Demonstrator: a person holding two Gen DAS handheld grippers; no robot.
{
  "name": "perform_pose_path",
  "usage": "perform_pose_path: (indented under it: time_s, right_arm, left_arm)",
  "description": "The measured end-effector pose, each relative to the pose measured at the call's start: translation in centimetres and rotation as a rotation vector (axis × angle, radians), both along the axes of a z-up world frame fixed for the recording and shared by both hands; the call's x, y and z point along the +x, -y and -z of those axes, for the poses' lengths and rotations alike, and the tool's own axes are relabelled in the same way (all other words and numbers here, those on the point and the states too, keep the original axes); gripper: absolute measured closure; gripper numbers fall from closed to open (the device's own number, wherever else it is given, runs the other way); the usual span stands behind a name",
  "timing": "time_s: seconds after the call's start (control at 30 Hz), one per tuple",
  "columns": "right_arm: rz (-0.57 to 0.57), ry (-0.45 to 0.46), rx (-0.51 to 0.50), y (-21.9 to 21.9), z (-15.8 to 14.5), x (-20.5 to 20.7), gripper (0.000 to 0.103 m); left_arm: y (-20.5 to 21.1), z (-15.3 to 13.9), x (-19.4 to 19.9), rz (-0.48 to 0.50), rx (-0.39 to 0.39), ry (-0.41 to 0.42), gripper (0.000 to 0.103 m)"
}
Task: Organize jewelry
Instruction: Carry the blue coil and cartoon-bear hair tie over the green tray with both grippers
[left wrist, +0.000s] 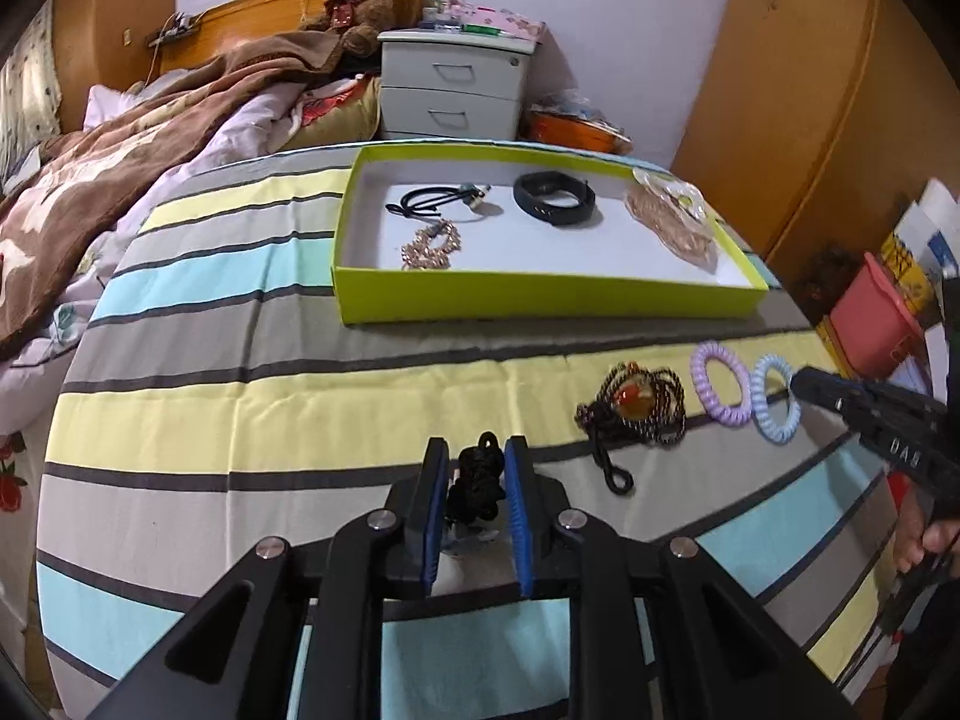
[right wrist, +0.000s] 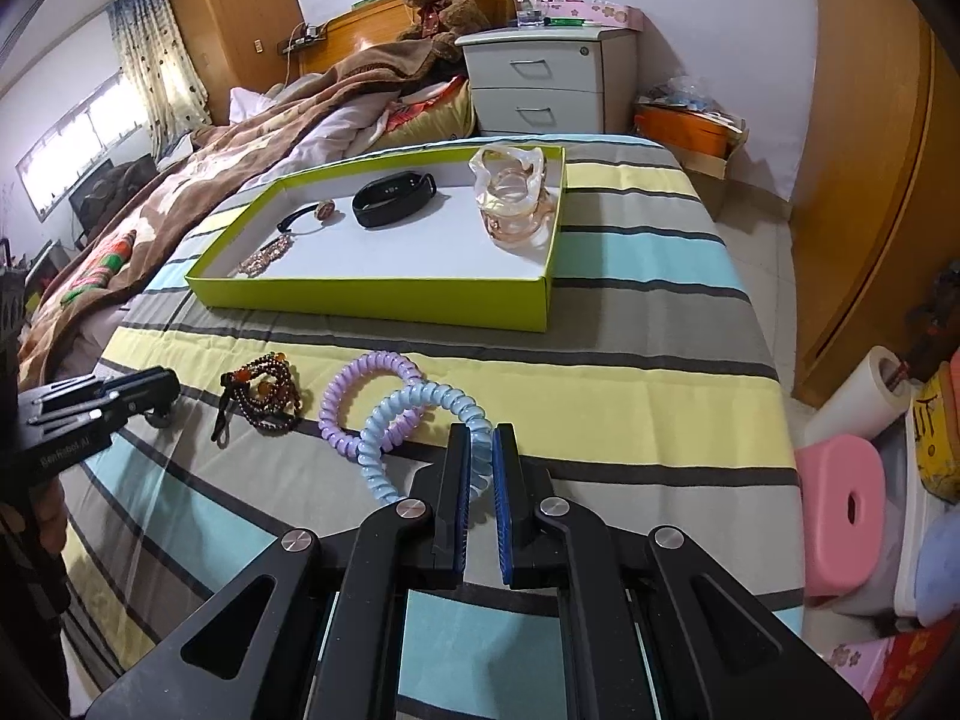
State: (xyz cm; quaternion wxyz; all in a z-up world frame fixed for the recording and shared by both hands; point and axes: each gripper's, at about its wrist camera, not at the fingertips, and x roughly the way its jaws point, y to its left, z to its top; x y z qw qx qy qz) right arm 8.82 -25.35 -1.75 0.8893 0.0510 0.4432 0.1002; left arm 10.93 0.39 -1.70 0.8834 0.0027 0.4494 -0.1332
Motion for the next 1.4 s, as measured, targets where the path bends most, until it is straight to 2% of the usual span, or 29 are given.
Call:
perform_pose_path:
  time_s: [0.07,0.13,0.2,0.33,0.37,0.43,0.53,0.57,0.6,0.67,0.73,1.0,1.4]
  right_arm:
    - [-0.003,-0.008,-0.004,0.1,0.1,0.1,0.095]
    - [-0.003,-0.012,-0.011,0.1,0.2,0.1,0.094]
    - [-0.005,-0.022,-0.025,0.0,0.4,0.2,0.090]
    - [-0.044,-0.056,-0.038,-0.5,1.2,0.6,0.064]
    - [-0.056,-0.046,-0.049,-0.9,1.1,0.6,0.063]
    - [-0.064,-0.043,-0.087,-1.5,1.2,0.7,0.063]
    - [-0.047,-0.042,-0.109,-1.9,1.2,0.8,0.063]
    - [-0.041,-0.040,-0.111,-1.9,1.2,0.7,0.064]
    - [-0.038,-0.038,-0.115,-1.9,1.2,0.7,0.067]
    - [-0.026,-0.036,-0.126,-1.9,1.2,0.6,0.088]
    - [-0.016,-0.038,-0.120,-1.6,1.2,0.7,0.092]
    - [-0.006,-0.029,-0.083,-1.1,0.8,0.4,0.093]
    - [-0.001,0.023,-0.057,-0.9,-1.8,-0.3,0.093]
  left_arm:
    - [0.2,0.2,-0.2,-0.005,0.044,0.003,0.064]
    - [0.4,0.4,-0.4,-0.001,0.069,0.003,0.057]
    - [0.6,1.0,-0.4,0.004,0.098,-0.014,0.055]
    - [0.9,1.1,-0.7,-0.002,0.124,0.001,0.055]
    - [0.9,1.1,-0.6,-0.002,0.124,0.002,0.055]
    - [0.9,1.0,-0.7,0.002,0.125,0.002,0.055]
    - [0.8,0.9,-0.8,0.000,0.124,0.005,0.070]
    - [0.8,0.9,-0.8,0.001,0.123,0.005,0.070]
    - [0.8,0.9,-0.8,0.001,0.123,0.006,0.071]
    - [0.8,0.9,-0.8,0.001,0.122,0.006,0.072]
    - [0.7,0.8,-0.9,-0.007,0.118,0.006,0.072]
    - [-0.1,0.4,-0.8,-0.030,0.089,0.005,0.072]
    - [-0.7,-2.1,-1.4,-0.045,0.077,0.054,0.072]
